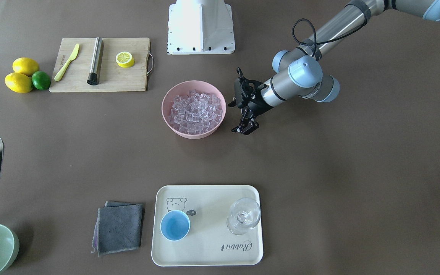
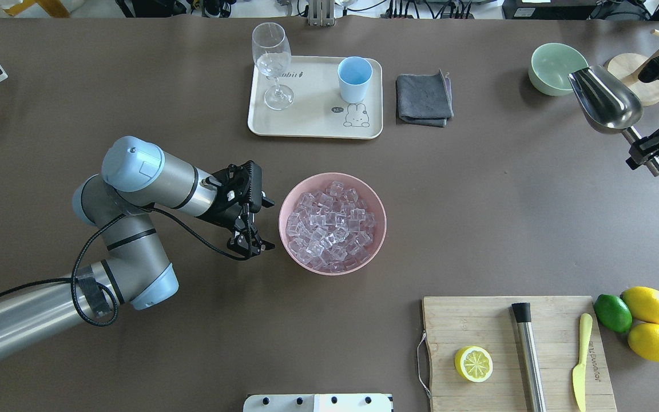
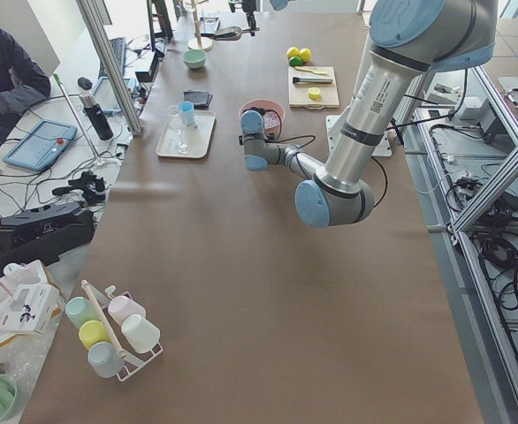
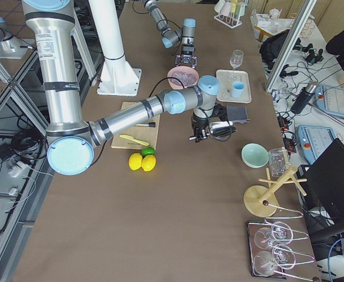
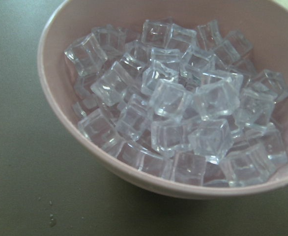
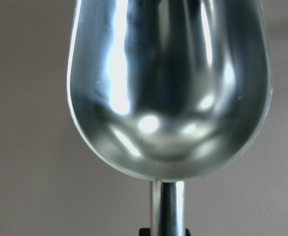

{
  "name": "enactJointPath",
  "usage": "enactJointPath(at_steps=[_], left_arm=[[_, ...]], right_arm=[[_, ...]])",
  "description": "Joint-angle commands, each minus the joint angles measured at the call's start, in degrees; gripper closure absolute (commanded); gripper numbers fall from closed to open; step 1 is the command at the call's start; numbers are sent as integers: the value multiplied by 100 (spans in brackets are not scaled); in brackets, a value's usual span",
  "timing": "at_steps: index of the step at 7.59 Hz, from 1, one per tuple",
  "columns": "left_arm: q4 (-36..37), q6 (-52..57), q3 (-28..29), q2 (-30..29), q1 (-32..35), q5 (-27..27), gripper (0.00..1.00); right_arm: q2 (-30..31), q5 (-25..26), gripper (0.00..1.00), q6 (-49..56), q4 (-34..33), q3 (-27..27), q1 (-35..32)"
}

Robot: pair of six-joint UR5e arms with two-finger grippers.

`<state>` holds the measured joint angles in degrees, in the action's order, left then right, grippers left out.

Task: Put ice in cup with scoop
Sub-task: 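Grasp and lift the steel scoop with the right gripper while left holds bowl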

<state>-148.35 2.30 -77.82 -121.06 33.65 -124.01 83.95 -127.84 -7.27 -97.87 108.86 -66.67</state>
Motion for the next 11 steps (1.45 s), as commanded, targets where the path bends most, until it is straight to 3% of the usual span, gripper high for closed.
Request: enactJointPath(at_steps=[1,3,5,6,7,8,11], left_arm=[[25,-1,3,-5,-8,9,2],[43,-10,12,-40,-17,9,2],[60,-19,47,-102,-95,131,2],[60,-141,47,-154,-252,401,2],[52,-186,47,-155,-263,439,2],[-1,-195,30,-155,-254,431,2],[-54,-195,30,-164,-254,431,2]], right_arm=[[-360,731,100,1860,40,127,232],[-528,1206,100,3435,31,197,610],[-537,1358,100,4633,-65,529,804],[-677,1585,100,5125,-718,1010,1049],[-991,2031,100,5391,-1847,1589,1469],[-1456,2192,100,5429,-2659,1734,1708],[-2799,2543,100,5833,-4392,1167,2332]])
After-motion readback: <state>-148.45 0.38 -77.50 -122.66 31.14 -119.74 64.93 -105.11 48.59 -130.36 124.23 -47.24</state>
